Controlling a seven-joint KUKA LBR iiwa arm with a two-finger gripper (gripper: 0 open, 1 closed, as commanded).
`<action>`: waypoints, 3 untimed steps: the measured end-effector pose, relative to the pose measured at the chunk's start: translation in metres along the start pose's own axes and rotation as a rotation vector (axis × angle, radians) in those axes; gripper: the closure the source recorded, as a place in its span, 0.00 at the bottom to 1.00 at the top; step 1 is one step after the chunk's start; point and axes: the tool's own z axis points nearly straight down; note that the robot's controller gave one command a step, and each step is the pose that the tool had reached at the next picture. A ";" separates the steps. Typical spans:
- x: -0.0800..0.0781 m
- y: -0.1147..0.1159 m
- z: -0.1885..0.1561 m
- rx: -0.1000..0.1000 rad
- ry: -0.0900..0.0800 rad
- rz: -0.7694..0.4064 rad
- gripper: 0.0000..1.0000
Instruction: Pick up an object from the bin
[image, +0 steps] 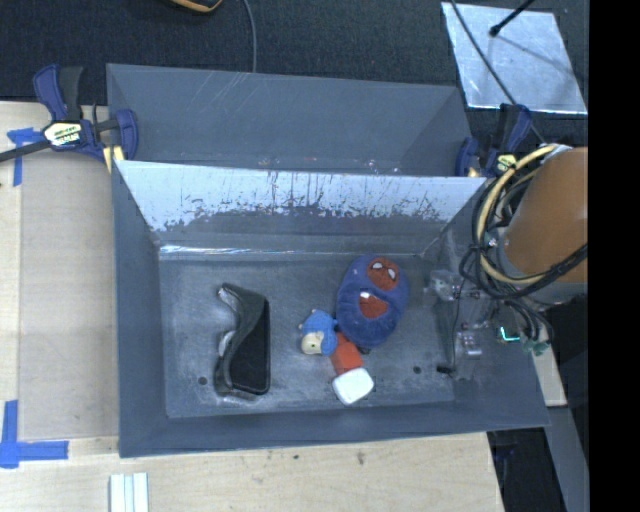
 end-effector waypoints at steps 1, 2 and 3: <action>-0.022 0.065 -0.145 0.001 -0.015 -0.240 0.00; -0.013 0.084 0.056 0.000 0.002 -0.098 0.00; -0.011 0.047 0.125 0.000 -0.009 0.106 0.00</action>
Offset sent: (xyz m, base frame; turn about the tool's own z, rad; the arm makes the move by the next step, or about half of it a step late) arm 0.0203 0.0642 0.1406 -0.2395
